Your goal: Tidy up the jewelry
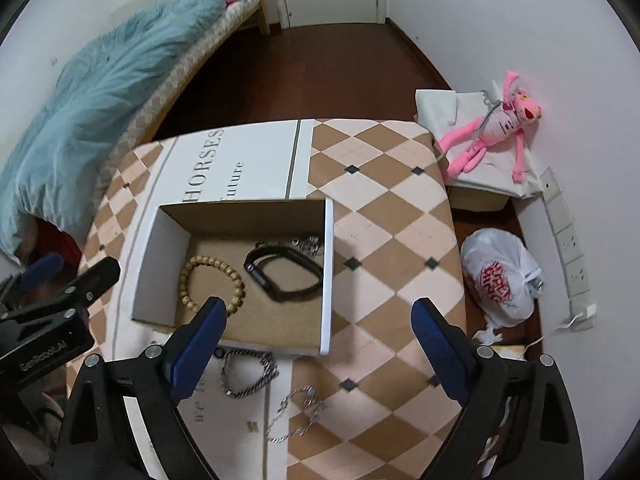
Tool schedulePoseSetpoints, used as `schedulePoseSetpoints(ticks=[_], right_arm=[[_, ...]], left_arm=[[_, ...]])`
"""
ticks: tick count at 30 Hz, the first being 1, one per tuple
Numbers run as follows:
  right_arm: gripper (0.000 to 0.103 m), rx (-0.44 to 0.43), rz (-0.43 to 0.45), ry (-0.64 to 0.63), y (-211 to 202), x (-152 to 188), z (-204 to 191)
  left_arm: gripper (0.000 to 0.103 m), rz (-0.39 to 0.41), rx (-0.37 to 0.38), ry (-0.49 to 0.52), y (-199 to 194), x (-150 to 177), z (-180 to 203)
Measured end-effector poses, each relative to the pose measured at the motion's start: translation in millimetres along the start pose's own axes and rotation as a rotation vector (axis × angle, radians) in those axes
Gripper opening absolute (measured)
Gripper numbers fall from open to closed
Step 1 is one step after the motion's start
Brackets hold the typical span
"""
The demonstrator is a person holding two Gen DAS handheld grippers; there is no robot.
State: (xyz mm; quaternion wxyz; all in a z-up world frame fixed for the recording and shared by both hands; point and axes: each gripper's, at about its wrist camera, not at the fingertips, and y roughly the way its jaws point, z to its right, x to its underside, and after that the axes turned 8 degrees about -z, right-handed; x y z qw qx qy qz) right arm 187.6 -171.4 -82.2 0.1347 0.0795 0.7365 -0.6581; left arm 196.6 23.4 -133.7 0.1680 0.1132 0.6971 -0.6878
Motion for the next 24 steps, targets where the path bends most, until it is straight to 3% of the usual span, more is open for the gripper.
schedulePoseSetpoints(ticks=[3, 6, 7, 9, 12, 13, 16, 18, 24], right_arm=[[0.095, 0.001, -0.012, 0.044, 8.7, 28.7, 7.8], [0.094, -0.004, -0.080, 0.079, 38.0, 59.5, 13.4], [0.092, -0.007, -0.099, 0.079, 46.7, 66.6, 13.7], [0.077, 0.029, -0.117, 0.068, 62.9, 80.6, 11.9], [0.073, 0.058, -0.138, 0.057, 82.1, 94.1, 8.2], [0.071, 0.093, -0.105, 0.035, 81.9, 97.3, 4.3], [0.056, 0.109, -0.068, 0.015, 81.4, 105.0, 1.0], [0.003, 0.113, -0.044, -0.007, 78.8, 107.5, -2.0], [0.003, 0.102, -0.031, 0.042, 73.9, 108.9, 17.0]], left_arm=[[0.101, -0.008, -0.022, -0.005, 2.1, 24.6, -0.8], [0.101, -0.051, -0.051, -0.003, 18.5, 51.4, -1.0], [0.101, -0.067, -0.054, 0.000, 23.1, 57.4, -0.7], [0.101, -0.102, -0.067, 0.002, 35.0, 69.5, -0.6], [0.101, -0.132, -0.088, 0.007, 47.2, 83.8, 0.5], [0.101, -0.138, -0.092, 0.010, 50.1, 87.6, 1.2], [0.101, -0.145, -0.099, 0.015, 53.2, 94.6, 4.4], [0.101, -0.152, -0.091, 0.013, 54.4, 96.1, 7.4], [0.101, -0.154, -0.041, 0.001, 54.2, 92.5, 19.7]])
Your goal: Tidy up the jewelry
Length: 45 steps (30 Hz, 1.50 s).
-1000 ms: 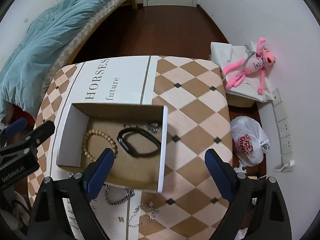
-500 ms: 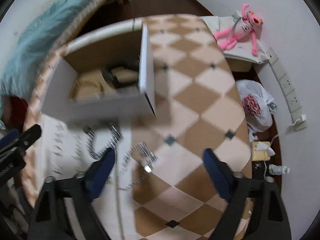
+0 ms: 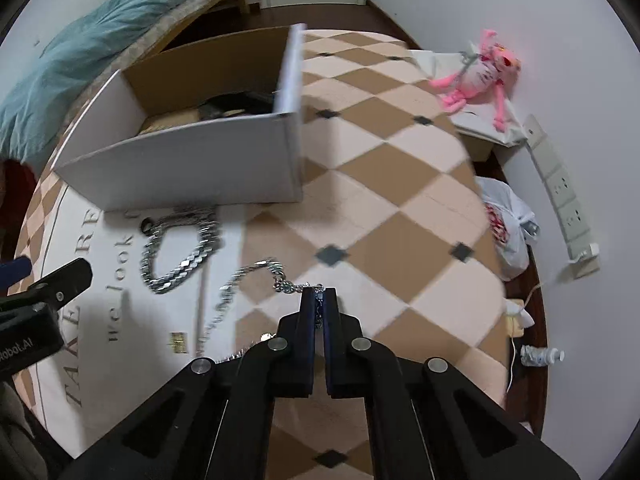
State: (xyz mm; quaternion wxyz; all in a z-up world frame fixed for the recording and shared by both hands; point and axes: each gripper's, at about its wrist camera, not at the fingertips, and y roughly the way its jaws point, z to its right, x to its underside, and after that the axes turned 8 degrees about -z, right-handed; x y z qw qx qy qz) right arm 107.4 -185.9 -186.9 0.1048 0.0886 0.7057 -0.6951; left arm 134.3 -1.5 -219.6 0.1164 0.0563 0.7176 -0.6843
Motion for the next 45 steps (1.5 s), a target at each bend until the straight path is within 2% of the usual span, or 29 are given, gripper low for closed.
schedulePoseSetpoints(ticks=[4, 6, 7, 8, 9, 11, 12, 14, 15, 16, 18, 25, 36, 45], right_arm=[[0.003, -0.017, 0.007, 0.092, -7.7, -3.2, 31.1], [0.002, -0.011, 0.009, 0.109, -8.6, -2.9, 39.2], [0.002, -0.009, 0.008, 0.116, -8.4, -2.2, 43.0], [0.002, -0.009, 0.007, 0.122, -7.8, -2.2, 46.5], [0.002, -0.009, 0.006, 0.125, -8.5, -0.8, 48.8], [0.002, -0.013, 0.003, 0.135, -7.4, 1.0, 52.8], [0.002, -0.014, 0.000, 0.137, -6.7, 2.0, 54.0], [0.002, -0.017, 0.000, 0.141, -7.1, 4.7, 54.6], [0.002, -0.018, 0.000, 0.142, -6.9, 6.0, 54.8], [0.002, -0.021, -0.002, 0.143, -6.4, 6.1, 54.9], [0.002, -0.030, -0.002, 0.145, -6.9, 5.5, 54.5], [0.002, -0.089, 0.040, 0.139, -31.2, 6.5, 50.4], [0.001, -0.210, 0.117, 0.084, -91.1, -7.1, 33.4], [0.001, -0.287, 0.225, 0.010, -165.1, -47.6, 16.3]], left_arm=[[0.100, -0.013, 0.069, 0.030, 2.8, -5.0, 19.5], [0.094, -0.032, 0.116, 0.054, 9.1, -7.1, 32.6], [0.084, -0.044, 0.124, 0.063, 12.1, -8.0, 37.9], [0.080, -0.062, 0.133, 0.075, 16.6, -9.2, 44.4], [0.072, -0.077, 0.143, 0.087, 20.9, -10.1, 50.4], [0.067, -0.057, 0.115, 0.126, 21.8, -11.2, 61.3], [0.061, -0.048, 0.126, 0.145, 21.0, -11.6, 65.9], [0.042, -0.031, 0.146, 0.170, 17.5, -12.1, 73.4], [0.026, -0.024, 0.161, 0.191, 16.5, -12.7, 76.8], [0.014, -0.021, 0.166, 0.203, 15.9, -13.2, 79.7], [0.004, -0.019, 0.168, 0.217, 14.9, -12.1, 83.6], [0.002, -0.014, 0.232, 0.154, 5.4, -1.8, 55.1], [0.002, 0.059, 0.322, 0.135, -55.7, 8.8, 13.6], [0.002, 0.170, 0.417, 0.144, -128.0, -24.8, 1.5]])
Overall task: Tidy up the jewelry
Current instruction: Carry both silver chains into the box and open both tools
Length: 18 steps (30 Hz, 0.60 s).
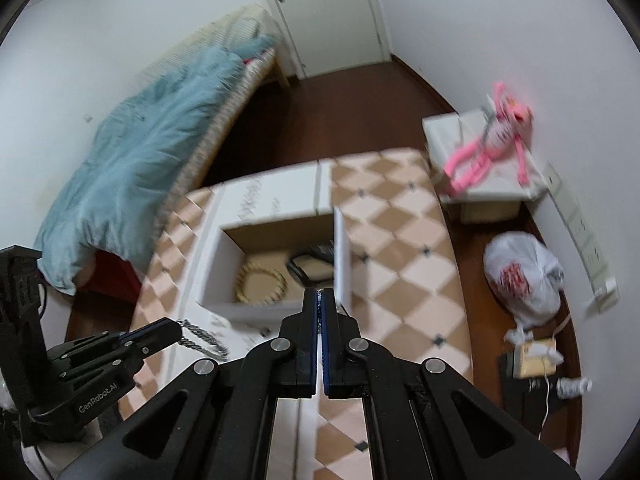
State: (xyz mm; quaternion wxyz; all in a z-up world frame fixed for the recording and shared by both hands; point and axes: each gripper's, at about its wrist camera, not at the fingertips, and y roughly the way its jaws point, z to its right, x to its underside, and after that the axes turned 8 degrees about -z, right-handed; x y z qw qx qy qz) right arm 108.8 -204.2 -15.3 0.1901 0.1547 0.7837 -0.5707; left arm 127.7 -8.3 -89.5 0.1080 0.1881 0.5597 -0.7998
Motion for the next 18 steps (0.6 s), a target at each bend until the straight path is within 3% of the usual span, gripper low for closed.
schedulePoseSetpoints(ticks=[6, 12, 18], right_arm=[[0.001, -0.020, 0.029, -0.065, -9.1, -45.8, -26.6], [0.001, -0.010, -0.087, -0.093, 38.8, -78.1, -39.2], [0.001, 0.004, -0.191, -0.081, 85.7, -82.4, -32.7]], left_arm=[[0.002, 0.030, 0.002, 0.010, -8.7, -47.7, -7.4], [0.002, -0.030, -0.046, 0.002, 30.3, -85.8, -28.5], [0.002, -0.112, -0.061, -0.020, 74.6, -105.5, -50.6]])
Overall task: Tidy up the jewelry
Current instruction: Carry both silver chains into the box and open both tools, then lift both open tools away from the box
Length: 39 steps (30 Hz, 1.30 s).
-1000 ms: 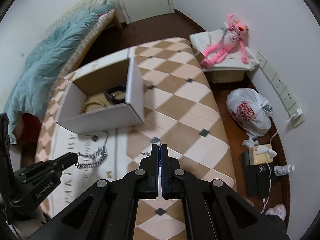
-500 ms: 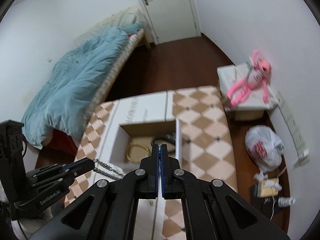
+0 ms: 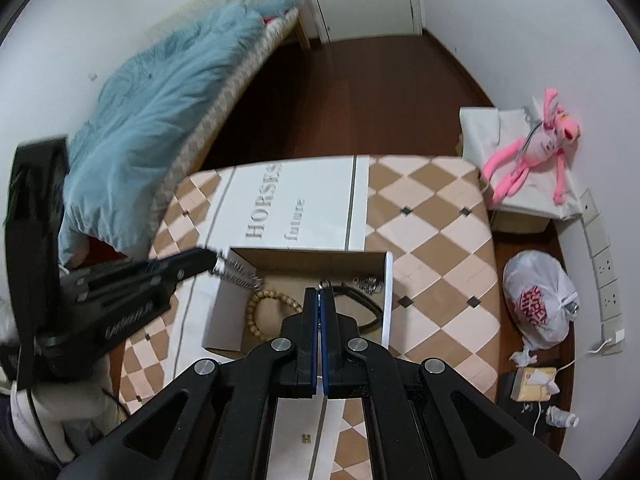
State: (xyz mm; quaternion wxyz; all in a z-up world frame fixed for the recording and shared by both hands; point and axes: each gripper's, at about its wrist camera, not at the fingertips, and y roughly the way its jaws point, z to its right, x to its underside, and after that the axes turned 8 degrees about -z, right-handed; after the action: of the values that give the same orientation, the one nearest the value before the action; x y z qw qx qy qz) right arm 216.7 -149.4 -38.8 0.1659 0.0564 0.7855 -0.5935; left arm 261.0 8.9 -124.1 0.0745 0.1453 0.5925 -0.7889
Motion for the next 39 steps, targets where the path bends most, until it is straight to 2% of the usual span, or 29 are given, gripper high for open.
schedulePoseSetpoints(ticks=[5, 10, 14, 16, 18, 20, 21, 22, 24, 25, 26, 27, 28, 31, 33, 39], right_arm=[[0.001, 0.010, -0.070, -0.010, 27.8, -0.7, 3.9], [0.001, 0.012, -0.171, -0.007, 54.4, -2.9, 8.7], [0.003, 0.043, -0.200, -0.011, 61.2, -4.7, 9.9], [0.012, 0.056, -0.191, -0.012, 59.7, -5.3, 10.2], [0.041, 0.077, -0.172, -0.010, 55.8, -5.6, 10.6], [0.056, 0.097, -0.150, 0.000, 51.2, -4.6, 13.1], [0.057, 0.111, -0.142, 0.004, 49.5, -3.5, 14.4], [0.057, 0.130, -0.132, 0.008, 47.9, -1.2, 15.6], [0.059, 0.173, -0.123, 0.010, 46.6, 3.5, 17.2], [0.062, 0.194, -0.120, 0.013, 46.4, 6.2, 18.1], [0.076, 0.213, -0.115, 0.015, 46.2, 9.5, 19.4], [0.089, 0.225, -0.111, 0.019, 46.1, 11.9, 21.4], [0.093, 0.242, -0.106, 0.025, 46.2, 15.8, 23.4], [0.094, 0.276, -0.102, 0.036, 47.5, 24.7, 29.6], [0.099, 0.291, -0.096, 0.041, 47.7, 31.0, 32.9], [0.100, 0.311, -0.070, 0.051, 42.2, 47.3, 33.6]], left_arm=[[0.002, -0.062, -0.001, -0.023, 27.6, -17.6, -8.9], [0.004, -0.101, -0.066, -0.063, 36.5, -27.9, -12.0], [0.007, -0.103, -0.100, -0.079, 32.4, -29.5, -14.1], [0.008, -0.088, -0.118, -0.085, 27.2, -28.5, -14.9], [0.008, -0.081, -0.136, -0.089, 22.0, -26.0, -14.7], [0.016, -0.074, -0.164, -0.096, 17.7, -23.0, -15.1], [0.032, -0.070, -0.169, -0.100, 16.4, -21.1, -15.4], [0.055, -0.060, -0.175, -0.105, 14.2, -17.0, -15.6], [0.075, -0.026, -0.202, -0.109, 9.6, -6.1, -15.6], [0.076, -0.015, -0.213, -0.109, 8.6, -1.5, -15.3], [0.076, -0.013, -0.225, -0.104, 8.9, 4.2, -14.8], [0.083, -0.017, -0.236, -0.104, 9.9, 8.9, -14.3], [0.093, -0.021, -0.246, -0.107, 11.0, 15.0, -14.2], [0.096, -0.010, -0.271, -0.099, 11.1, 33.3, -12.1], [0.097, 0.009, -0.289, -0.096, 8.8, 45.6, -10.1], [0.098, 0.034, -0.304, -0.096, -1.9, 71.6, -4.0]])
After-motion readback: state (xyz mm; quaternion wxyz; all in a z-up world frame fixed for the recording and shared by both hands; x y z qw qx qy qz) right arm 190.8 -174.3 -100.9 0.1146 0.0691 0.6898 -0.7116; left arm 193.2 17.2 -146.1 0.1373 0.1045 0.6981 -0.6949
